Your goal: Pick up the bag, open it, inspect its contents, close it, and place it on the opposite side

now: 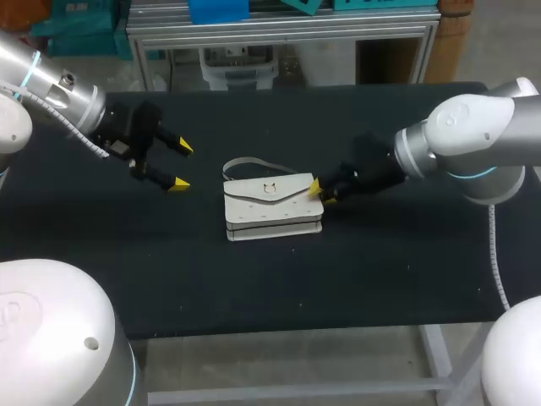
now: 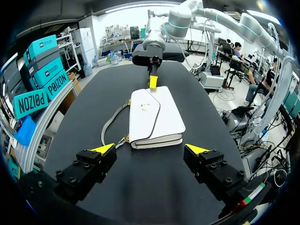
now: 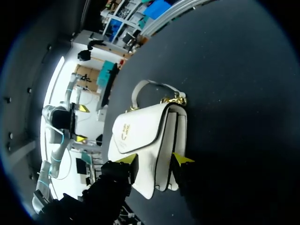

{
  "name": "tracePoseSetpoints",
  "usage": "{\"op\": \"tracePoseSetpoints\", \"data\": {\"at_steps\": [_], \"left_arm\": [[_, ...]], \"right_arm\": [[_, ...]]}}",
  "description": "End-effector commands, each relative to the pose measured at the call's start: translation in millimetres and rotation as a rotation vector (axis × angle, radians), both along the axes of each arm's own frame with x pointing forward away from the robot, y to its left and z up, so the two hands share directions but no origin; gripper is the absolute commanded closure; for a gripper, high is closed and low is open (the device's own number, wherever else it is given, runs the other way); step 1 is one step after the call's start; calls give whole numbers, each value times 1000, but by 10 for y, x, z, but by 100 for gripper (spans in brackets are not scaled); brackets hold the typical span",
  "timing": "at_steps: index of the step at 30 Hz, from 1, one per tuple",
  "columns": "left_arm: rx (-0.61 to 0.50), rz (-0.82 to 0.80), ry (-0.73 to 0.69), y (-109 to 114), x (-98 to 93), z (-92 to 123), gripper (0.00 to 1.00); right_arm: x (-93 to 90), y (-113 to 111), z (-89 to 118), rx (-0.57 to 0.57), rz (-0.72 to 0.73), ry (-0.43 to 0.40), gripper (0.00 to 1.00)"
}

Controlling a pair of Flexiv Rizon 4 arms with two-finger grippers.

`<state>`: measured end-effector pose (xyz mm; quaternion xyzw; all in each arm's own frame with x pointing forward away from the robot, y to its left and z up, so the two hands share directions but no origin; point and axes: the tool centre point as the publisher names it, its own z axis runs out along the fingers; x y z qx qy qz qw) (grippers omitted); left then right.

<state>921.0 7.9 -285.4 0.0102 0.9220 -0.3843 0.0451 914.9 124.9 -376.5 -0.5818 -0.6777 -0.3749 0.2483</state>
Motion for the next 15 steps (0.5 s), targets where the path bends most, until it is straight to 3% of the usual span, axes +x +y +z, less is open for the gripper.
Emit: {"op": "tracePoseSetpoints", "data": {"at_steps": [1, 8, 15], "left_arm": [[-3, 0, -2, -2, -1, -9, 0], [-3, 0, -2, -2, -1, -9, 0], [-3, 0, -2, -2, -1, -9, 0]], "right_arm": [[-75, -315, 270, -33, 77, -50, 0], [-88, -525, 603, -234, 298, -233, 0], [-119, -655, 696, -416, 482, -371, 0]]}}
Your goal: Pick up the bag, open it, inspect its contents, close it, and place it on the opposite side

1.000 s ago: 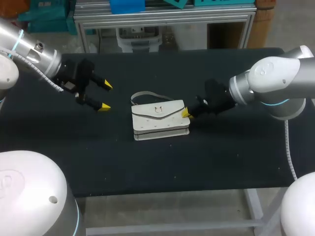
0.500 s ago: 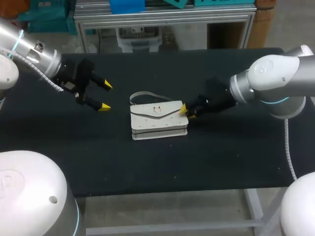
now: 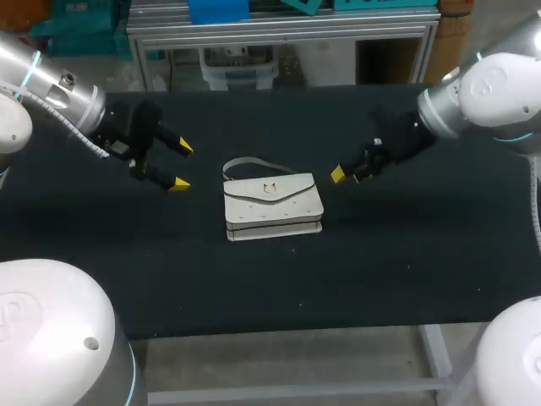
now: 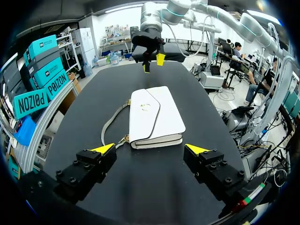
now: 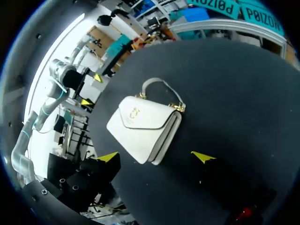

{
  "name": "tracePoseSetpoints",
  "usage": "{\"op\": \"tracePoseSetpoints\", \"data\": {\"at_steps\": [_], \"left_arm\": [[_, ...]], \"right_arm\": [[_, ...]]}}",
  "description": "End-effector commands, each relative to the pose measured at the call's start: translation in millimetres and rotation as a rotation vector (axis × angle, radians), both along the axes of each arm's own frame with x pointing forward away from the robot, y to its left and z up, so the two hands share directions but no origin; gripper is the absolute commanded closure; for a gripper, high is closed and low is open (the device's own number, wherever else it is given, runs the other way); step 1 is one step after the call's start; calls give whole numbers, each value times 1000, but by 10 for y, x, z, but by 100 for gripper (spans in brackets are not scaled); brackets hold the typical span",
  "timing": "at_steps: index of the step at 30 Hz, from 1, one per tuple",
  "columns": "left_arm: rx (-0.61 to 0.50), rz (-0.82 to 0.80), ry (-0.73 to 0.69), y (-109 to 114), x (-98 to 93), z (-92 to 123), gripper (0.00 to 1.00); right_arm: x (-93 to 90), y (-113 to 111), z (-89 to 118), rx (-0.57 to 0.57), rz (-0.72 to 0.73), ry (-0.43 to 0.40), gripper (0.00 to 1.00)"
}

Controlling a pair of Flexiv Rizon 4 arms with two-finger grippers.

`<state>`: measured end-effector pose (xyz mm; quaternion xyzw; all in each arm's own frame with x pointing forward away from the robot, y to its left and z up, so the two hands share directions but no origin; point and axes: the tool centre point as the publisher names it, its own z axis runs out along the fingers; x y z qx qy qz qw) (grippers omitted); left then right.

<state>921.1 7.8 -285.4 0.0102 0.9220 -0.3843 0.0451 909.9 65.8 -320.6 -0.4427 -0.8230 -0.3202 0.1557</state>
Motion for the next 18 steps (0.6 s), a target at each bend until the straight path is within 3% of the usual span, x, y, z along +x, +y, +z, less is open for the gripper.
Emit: {"op": "tracePoseSetpoints", "data": {"at_steps": [1, 5, 18], "left_arm": [[-3, 0, -2, -1, -1, -9, 0], [-3, 0, -2, -1, -1, -9, 0], [-3, 0, -2, -1, -1, -9, 0]], "right_arm": [[-74, -81, 144, -226, 185, -162, 0], [-105, -137, 183, -395, 307, -173, 0], [-105, -137, 183, -395, 307, -173, 0]]}}
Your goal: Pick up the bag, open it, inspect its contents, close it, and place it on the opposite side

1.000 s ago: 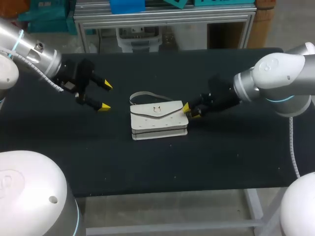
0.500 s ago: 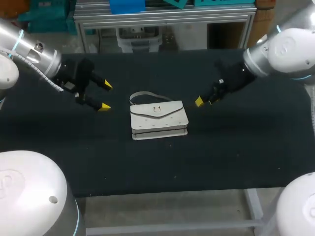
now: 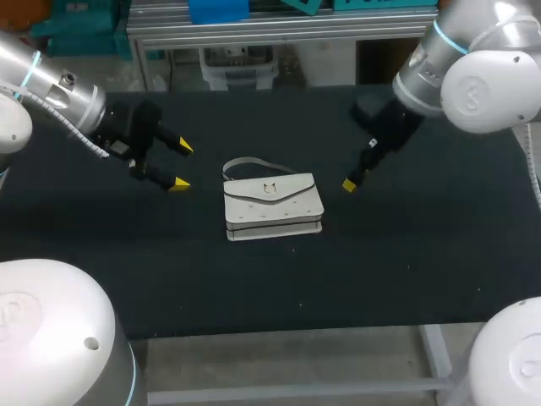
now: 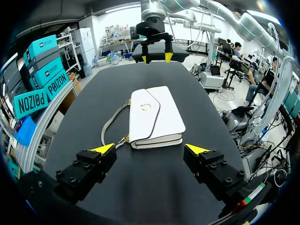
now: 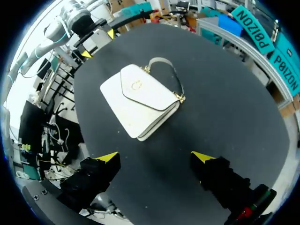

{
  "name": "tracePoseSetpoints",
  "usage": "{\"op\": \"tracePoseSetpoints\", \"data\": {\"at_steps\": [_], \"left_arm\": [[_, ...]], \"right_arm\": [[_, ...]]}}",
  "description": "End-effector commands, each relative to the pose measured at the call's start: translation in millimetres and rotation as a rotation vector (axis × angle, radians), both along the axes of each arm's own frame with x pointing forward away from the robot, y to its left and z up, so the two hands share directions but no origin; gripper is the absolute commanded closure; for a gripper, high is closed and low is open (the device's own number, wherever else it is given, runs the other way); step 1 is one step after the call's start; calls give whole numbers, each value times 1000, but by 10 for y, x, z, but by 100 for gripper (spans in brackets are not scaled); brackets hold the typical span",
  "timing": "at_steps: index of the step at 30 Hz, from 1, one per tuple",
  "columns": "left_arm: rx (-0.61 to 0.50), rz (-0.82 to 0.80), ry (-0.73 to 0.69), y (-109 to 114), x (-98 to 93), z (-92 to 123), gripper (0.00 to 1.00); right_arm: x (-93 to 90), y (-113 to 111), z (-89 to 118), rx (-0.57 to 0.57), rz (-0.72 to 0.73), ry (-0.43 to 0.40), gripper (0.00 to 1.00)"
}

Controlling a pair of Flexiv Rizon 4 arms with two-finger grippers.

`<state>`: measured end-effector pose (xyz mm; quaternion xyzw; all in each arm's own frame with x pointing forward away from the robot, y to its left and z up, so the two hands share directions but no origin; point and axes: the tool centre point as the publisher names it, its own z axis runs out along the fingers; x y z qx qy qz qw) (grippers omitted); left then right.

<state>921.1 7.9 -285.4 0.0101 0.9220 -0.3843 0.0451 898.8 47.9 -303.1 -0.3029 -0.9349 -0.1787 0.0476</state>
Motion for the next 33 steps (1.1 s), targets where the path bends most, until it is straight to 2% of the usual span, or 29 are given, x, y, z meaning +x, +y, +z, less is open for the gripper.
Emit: {"op": "tracePoseSetpoints", "data": {"at_steps": [1, 3, 11, 17, 23, 28, 31, 33], "left_arm": [[-3, 0, -2, -1, -2, -9, 0], [26, -28, -34, -86, -38, -64, 0], [53, -59, -145, -258, -110, -92, 0], [41, -107, -183, -353, -128, -38, 0], [40, -160, -216, -456, -178, -12, 0], [33, -183, -225, -530, -203, -20, 0], [10, -192, -195, -557, -195, -37, 0], [10, -192, -195, -557, -195, -37, 0]], "right_arm": [[6, 42, 9, -35, -3, 0, 0], [32, 80, -3, -67, 36, -25, 0], [-55, 216, 6, -186, 232, -340, 0], [-144, 187, 21, -241, 301, -489, 0], [-222, 140, 17, -284, 358, -584, 0], [-292, 233, -10, -313, 435, -640, 0], [-305, 363, -51, -302, 512, -626, 0], [-305, 363, -51, -302, 512, -626, 0]]}}
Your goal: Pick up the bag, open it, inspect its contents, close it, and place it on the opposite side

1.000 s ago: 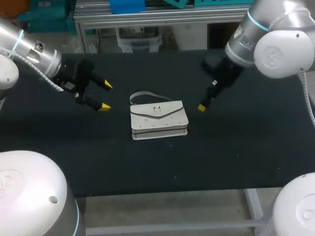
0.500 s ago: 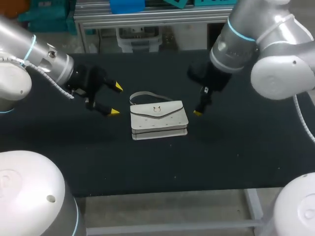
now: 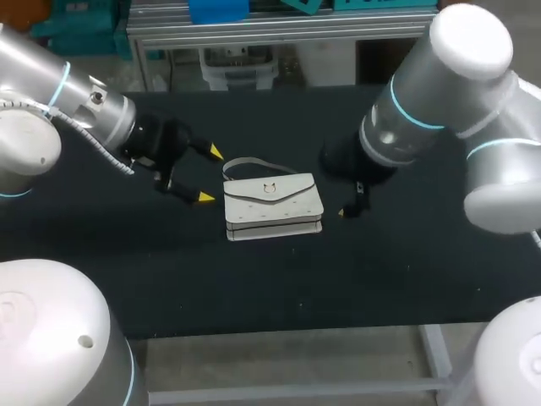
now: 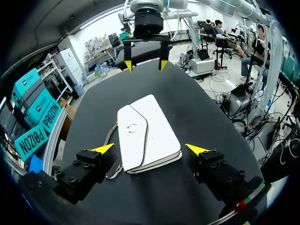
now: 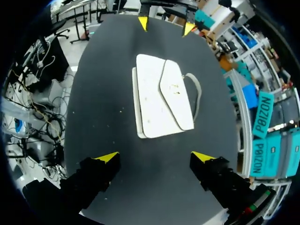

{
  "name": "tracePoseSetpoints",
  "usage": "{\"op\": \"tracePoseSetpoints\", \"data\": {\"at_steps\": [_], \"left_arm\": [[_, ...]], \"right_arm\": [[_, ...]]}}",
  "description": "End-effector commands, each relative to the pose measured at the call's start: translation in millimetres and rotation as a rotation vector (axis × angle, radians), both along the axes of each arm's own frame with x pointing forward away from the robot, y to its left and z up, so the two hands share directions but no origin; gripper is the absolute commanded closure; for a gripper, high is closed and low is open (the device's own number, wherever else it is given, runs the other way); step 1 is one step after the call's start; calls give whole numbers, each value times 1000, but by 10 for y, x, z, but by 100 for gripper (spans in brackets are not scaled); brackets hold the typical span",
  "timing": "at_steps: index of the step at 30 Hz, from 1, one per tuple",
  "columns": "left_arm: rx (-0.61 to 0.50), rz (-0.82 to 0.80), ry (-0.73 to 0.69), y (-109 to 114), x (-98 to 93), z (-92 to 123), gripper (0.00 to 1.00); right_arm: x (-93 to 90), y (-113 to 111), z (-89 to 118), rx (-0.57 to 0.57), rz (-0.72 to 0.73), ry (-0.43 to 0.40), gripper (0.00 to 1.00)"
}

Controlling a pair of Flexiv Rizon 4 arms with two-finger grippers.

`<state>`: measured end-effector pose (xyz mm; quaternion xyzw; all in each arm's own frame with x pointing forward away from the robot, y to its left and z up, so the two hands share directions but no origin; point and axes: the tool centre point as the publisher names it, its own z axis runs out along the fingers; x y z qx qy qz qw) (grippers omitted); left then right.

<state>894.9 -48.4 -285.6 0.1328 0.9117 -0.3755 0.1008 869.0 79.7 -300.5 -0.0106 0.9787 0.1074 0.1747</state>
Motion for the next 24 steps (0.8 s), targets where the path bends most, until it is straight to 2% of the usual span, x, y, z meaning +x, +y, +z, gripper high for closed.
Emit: {"op": "tracePoseSetpoints", "data": {"at_steps": [1, 10, 11, 12, 14, 24], "left_arm": [[-7, -9, 4, 5, 66, -35, 0], [-7, -9, 4, 5, 66, -35, 0], [-7, -9, 4, 5, 66, -35, 0], [-7, -9, 4, 5, 66, -35, 0], [-19, -37, -14, -49, 51, -52, 0], [-38, -94, -86, -125, 88, -89, 0]], "right_arm": [[-7, 45, -78, 3, -27, -132, 0], [-7, 45, -78, 3, -27, -132, 0], [11, 115, -92, -23, 3, -147, 0], [18, 237, -128, -67, 49, -216, 0], [0, 349, -190, -77, 99, -256, 0], [-97, 539, -363, -160, 132, -408, 0]]}}
